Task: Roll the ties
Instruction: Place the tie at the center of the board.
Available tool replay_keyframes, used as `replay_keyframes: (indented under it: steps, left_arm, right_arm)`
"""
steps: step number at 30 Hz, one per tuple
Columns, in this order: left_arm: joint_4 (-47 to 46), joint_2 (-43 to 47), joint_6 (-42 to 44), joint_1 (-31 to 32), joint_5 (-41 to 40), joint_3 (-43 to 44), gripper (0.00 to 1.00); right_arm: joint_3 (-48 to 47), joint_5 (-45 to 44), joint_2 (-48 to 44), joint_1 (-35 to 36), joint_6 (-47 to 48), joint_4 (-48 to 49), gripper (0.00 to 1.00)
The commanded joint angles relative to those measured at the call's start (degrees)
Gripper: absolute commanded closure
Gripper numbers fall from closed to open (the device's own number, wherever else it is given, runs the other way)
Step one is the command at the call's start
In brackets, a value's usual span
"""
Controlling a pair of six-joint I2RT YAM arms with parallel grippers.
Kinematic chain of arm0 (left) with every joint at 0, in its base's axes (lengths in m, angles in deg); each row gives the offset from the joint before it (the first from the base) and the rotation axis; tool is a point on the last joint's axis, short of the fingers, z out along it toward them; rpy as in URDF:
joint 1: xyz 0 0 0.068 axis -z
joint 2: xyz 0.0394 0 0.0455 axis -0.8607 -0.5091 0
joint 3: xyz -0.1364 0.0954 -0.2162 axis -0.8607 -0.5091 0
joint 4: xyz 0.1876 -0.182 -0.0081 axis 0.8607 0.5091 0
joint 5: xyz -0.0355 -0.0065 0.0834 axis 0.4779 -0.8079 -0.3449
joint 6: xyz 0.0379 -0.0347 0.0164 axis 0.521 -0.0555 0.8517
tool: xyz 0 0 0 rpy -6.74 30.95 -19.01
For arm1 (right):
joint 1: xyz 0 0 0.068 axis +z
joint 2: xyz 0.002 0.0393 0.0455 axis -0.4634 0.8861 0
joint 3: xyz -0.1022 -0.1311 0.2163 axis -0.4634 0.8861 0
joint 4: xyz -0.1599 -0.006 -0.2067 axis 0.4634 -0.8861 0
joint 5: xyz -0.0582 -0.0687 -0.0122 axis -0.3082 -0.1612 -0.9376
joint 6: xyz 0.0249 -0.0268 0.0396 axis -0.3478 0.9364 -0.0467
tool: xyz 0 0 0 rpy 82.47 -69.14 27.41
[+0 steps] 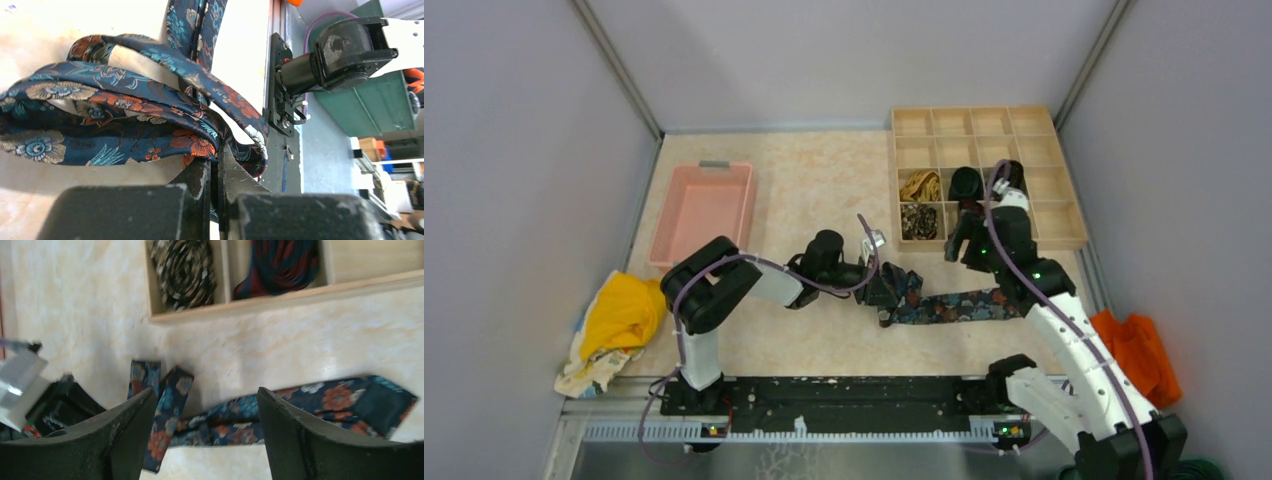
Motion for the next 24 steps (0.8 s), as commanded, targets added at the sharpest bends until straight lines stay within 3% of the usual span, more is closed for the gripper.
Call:
replay_keyframes:
  steps: [1,4,13,16,24]
  left_arm:
    - [8.0,3.5,8.2,0.1,-5.2,0.8,0.96]
    - [7.1,2.2,7.6,-0.1,-5.7,0.6,0.95]
    - [4.5,-0.4,5.7,-0.9,-6.4,0.0,0.95]
    - [3.9,-0.4,5.4,-1.0,-6.6,-0.4,0.95]
    - [2.4,0.4,4.6,-2.5,-7.0,-2.2,0.94]
  right_arm:
    - [1.6,-2.7,4.0,10.1,-1.9,-1.3,0.35]
    - [5.6,-1.6,5.1,13.8,-4.5,0.1,0.59]
    - [10.7,-0.1,10.0,14.6,-5.1,2.2,0.95]
    - [11.7,-0.4,15.1,14.5,-5.2,4.5,1.0]
    - [11.3,-4.8,28.9,14.5,-5.6,6.2,1.0]
